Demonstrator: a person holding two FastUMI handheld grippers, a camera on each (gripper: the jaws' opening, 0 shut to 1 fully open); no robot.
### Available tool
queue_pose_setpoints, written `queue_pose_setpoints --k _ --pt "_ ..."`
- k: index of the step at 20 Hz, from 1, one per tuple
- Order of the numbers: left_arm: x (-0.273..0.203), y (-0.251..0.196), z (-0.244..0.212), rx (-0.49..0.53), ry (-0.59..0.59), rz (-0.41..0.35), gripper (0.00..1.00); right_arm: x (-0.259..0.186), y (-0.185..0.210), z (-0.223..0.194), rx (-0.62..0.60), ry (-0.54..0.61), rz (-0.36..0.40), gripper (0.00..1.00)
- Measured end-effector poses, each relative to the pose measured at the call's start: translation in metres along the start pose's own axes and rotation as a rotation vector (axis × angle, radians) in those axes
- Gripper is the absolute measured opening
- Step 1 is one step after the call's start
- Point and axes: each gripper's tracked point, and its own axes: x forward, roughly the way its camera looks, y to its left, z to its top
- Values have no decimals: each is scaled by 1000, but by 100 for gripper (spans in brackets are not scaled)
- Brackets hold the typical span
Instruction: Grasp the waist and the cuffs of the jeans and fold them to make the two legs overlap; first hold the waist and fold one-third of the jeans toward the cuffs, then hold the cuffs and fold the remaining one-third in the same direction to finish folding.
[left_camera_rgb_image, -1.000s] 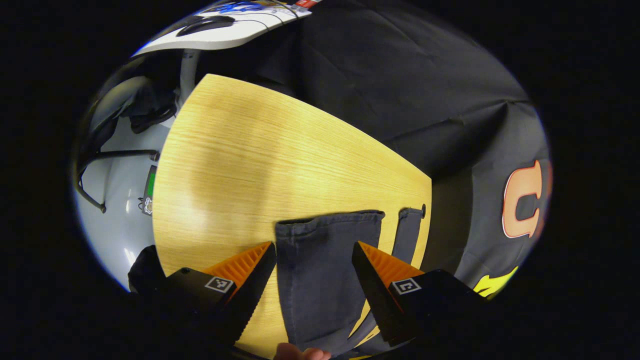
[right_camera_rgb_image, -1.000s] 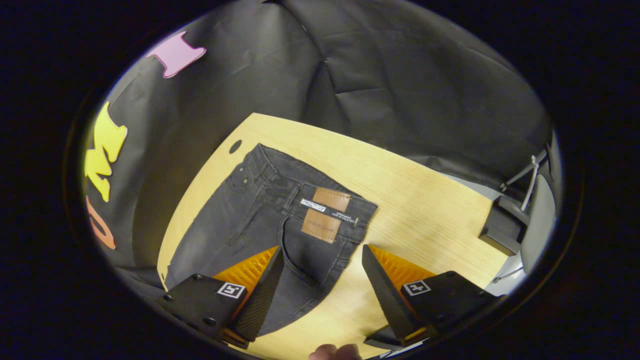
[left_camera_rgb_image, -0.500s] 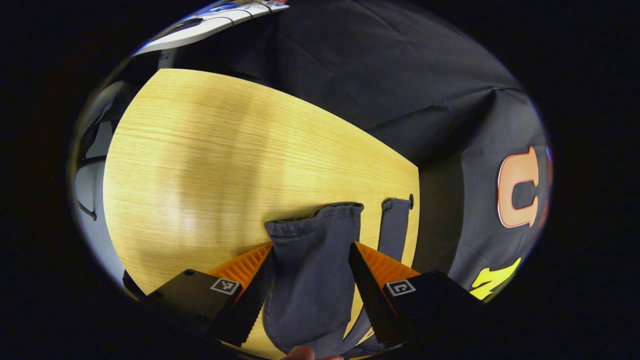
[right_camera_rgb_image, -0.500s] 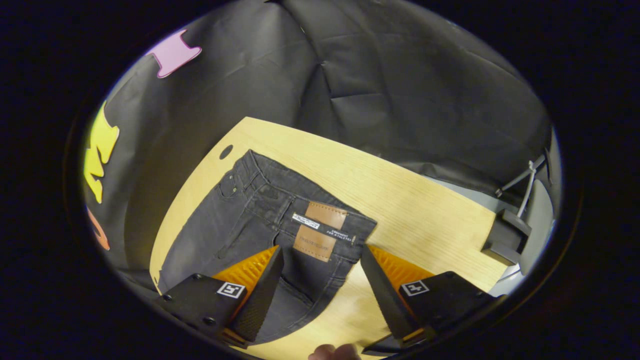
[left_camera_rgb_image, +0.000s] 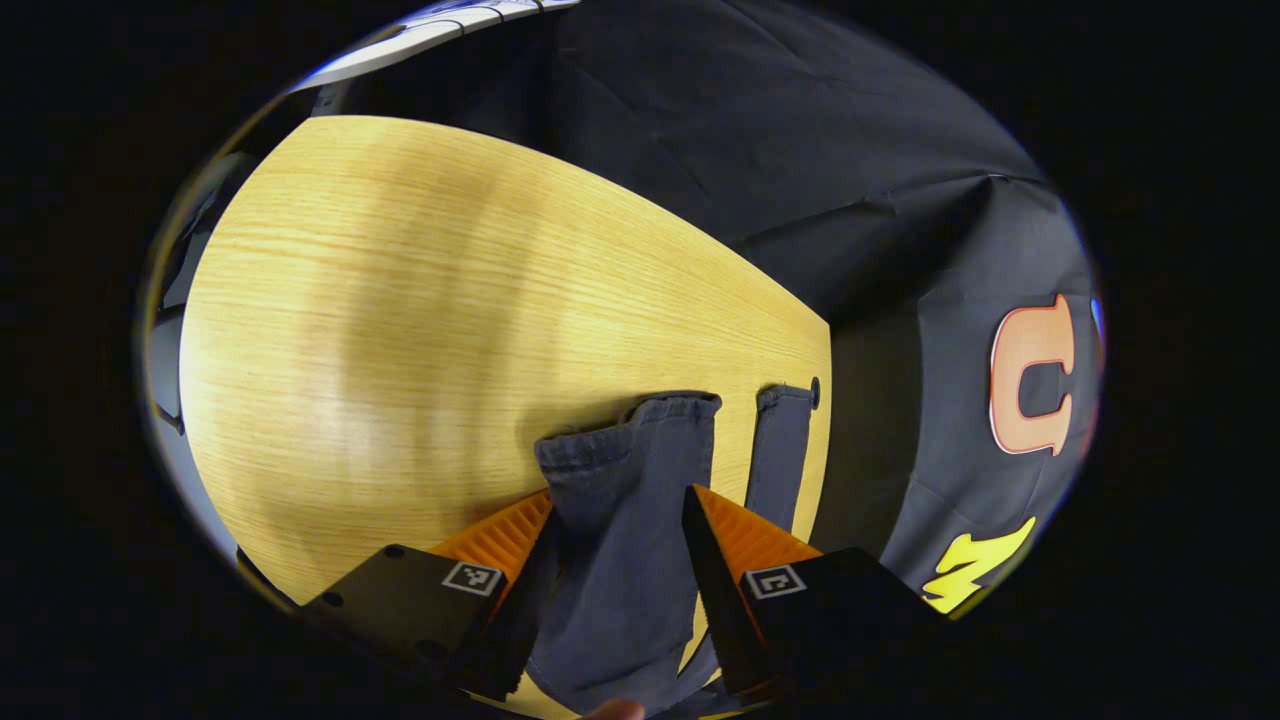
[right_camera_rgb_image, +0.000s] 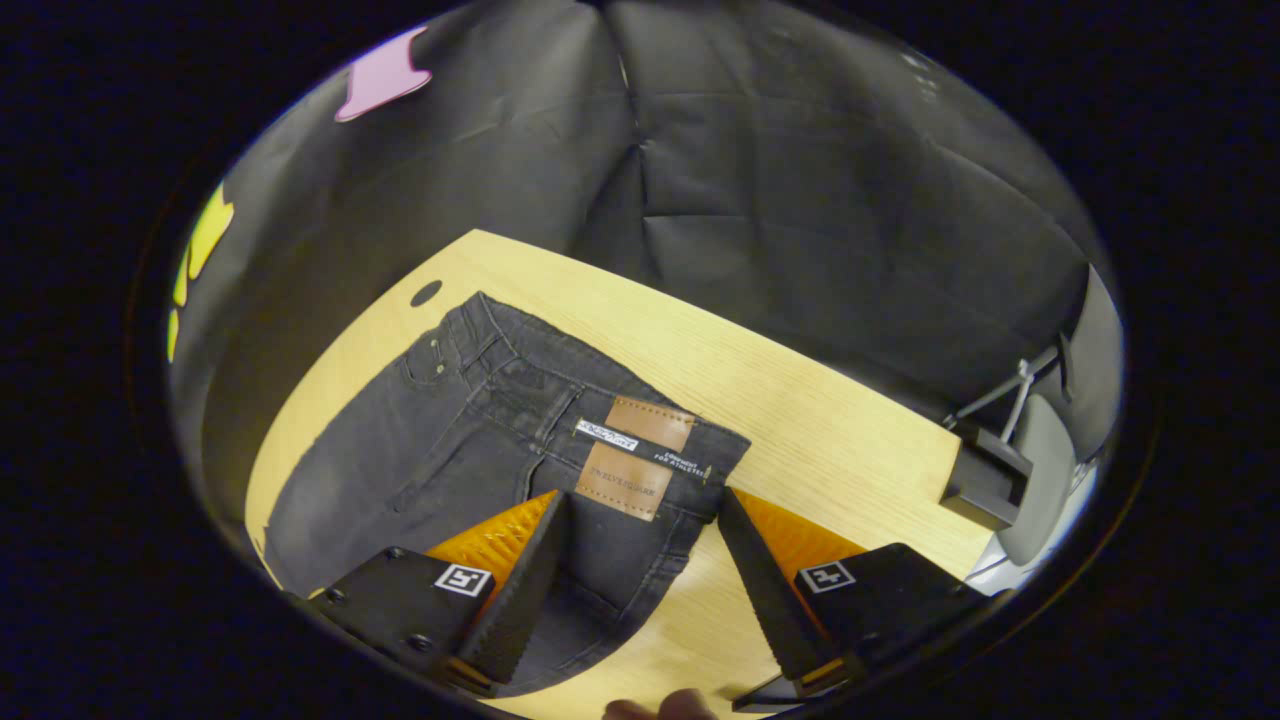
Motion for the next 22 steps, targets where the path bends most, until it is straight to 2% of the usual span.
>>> queue_pose_setpoints --k 1,2,3,4,6,7,8,11,12,13,14,15,17,18,19,20,22 --pt "3 -2 -3 -9 12 -10 71 1 -2 -3 -41 -4 -39 91" --pt "7 -4 -6 -18 17 -17 65 3 -1 -2 -75 -21 -63 92" --pt "10 -4 -8 -24 22 -22 61 4 5 0 -82 -49 -45 89" --pt "11 -2 -9 -26 21 -21 63 5 6 0 -88 -69 -47 82" --pt "12 0 -9 -27 19 -17 44 7 8 0 -98 -98 -22 71" --pt "14 3 -9 -25 19 -10 41 7 9 2 -119 -99 -22 58" --pt "13 3 -9 -26 19 -6 34 7 12 1 -125 -93 10 65" --pt "16 5 -10 -34 23 2 16 6 14 3 -88 -46 33 25" --pt "16 4 -11 -32 27 0 10 6 14 3 -53 -14 49 24" --pt "15 4 -11 -31 31 -6 9 3 16 6 -9 15 74 13" --pt "13 1 -11 -22 38 -13 7 0 18 6 36 53 103 17" --pt "10 0 -11 -10 39 -20 6 -1 19 4 68 84 130 9" --pt "1 -8 -12 18 45 -37 5 -8 20 7 108 120 179 9" --pt "-4 -12 -11 26 42 -37 4 -12 20 8 130 138 199 5" --pt "-6 -18 -11 30 44 -40 4 -13 22 10 162 158 222 9" --pt "-11 -21 -11 31 48 -33 4 -16 24 12 201 182 243 5" --pt "-20 -23 -14 24 78 5 4 -18 27 10 282 255 276 8"
